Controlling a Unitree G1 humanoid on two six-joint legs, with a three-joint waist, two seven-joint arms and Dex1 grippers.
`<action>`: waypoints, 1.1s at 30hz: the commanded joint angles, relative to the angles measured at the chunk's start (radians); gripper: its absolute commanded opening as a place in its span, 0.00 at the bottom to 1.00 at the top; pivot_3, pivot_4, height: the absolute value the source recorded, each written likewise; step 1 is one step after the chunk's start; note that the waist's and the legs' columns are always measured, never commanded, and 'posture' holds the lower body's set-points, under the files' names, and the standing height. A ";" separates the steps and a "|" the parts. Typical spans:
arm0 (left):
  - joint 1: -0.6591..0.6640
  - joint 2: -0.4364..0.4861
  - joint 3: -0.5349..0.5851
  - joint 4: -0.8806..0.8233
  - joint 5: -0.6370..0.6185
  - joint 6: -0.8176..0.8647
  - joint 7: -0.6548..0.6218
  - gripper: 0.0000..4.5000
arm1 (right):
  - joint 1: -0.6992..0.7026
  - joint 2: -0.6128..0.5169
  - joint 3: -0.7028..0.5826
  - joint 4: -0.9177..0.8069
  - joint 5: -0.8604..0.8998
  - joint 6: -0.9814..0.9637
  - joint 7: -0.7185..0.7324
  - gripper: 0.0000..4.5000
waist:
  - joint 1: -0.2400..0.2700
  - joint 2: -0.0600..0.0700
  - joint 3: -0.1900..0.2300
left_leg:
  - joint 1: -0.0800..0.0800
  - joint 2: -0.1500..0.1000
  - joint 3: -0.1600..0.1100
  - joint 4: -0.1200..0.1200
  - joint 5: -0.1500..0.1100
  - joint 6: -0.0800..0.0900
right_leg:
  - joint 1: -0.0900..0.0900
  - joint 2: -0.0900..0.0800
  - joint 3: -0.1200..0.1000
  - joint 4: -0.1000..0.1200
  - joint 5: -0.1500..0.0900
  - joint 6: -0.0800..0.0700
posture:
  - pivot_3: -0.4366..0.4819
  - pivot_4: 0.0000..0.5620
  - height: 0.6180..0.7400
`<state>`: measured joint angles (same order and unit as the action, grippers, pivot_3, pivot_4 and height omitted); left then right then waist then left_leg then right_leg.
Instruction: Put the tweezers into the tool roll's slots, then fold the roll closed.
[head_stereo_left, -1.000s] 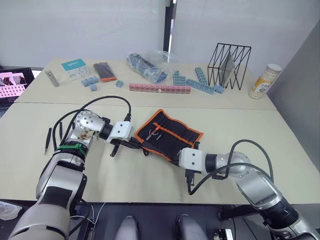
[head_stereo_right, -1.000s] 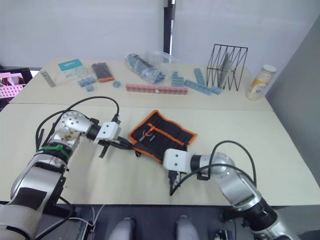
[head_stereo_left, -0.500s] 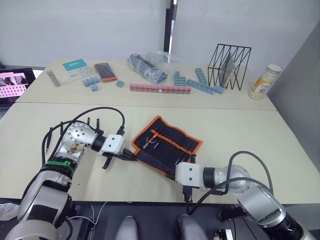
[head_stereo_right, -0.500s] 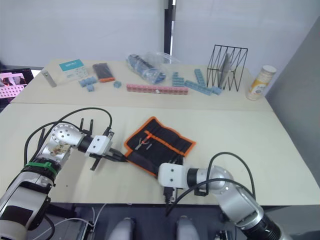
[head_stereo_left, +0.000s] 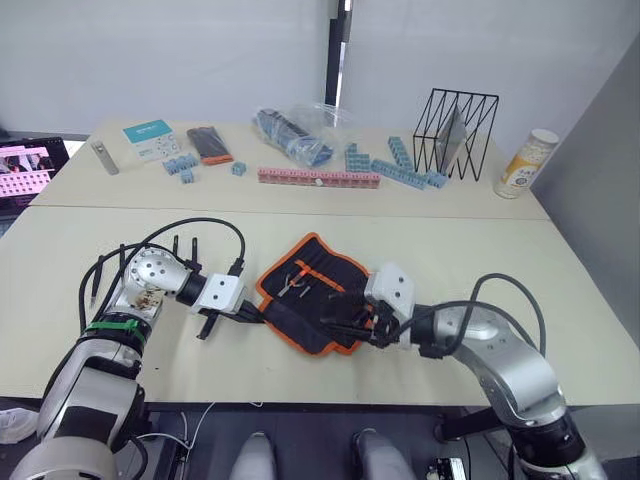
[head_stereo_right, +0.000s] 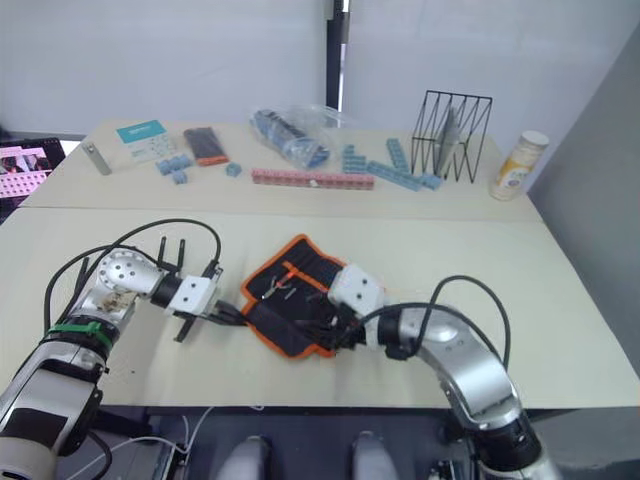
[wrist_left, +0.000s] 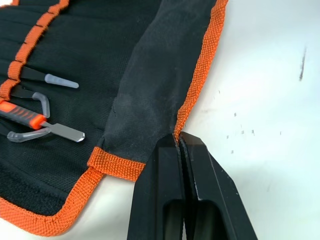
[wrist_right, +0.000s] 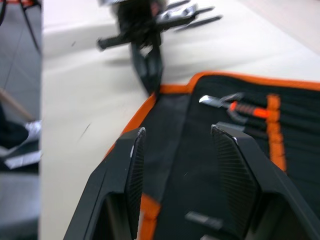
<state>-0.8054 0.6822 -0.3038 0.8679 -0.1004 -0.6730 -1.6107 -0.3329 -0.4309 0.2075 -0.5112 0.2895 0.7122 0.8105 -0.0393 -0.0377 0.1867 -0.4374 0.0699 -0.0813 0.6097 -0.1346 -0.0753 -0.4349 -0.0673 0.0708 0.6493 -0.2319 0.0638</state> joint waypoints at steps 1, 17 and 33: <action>-0.036 0.005 0.022 0.048 0.026 -0.059 -0.002 0.00 | 0.000 0.038 0.030 0.029 0.014 -0.019 -0.034 0.45 | 0.000 0.000 0.000 | 0.000 0.000 0.000 0.000 0.000 0.000 | 0.000 0.000 0.000 0.000 0.000 0.000 | 0.48 0.27 0.72; -0.055 -0.002 0.036 0.121 0.050 -0.118 0.006 0.00 | 0.070 0.110 0.182 0.312 -0.106 -0.145 -0.113 0.02 | -0.001 0.000 0.000 | 0.000 0.000 0.000 0.000 0.000 0.000 | 0.000 0.000 0.000 0.001 0.000 0.000 | 0.48 0.27 0.72; 0.023 0.115 0.132 -0.336 -0.390 0.869 0.027 0.85 | 0.036 0.077 0.231 0.361 -0.127 -0.134 -0.073 0.00 | -0.002 0.000 0.000 | 0.013 0.001 0.000 0.000 0.000 0.000 | 0.013 0.001 0.000 0.000 -0.005 -0.008 | 0.48 0.27 0.72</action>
<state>-0.7736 0.8057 -0.2149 0.5810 -0.4447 0.1064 -1.6013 -0.3126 -0.3364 0.4084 -0.1865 0.1880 0.5526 0.7299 -0.0414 -0.0379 0.1862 -0.4241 0.0707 -0.0814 0.6097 -0.1347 -0.0752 -0.4218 -0.0668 0.0712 0.6495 -0.2374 0.0557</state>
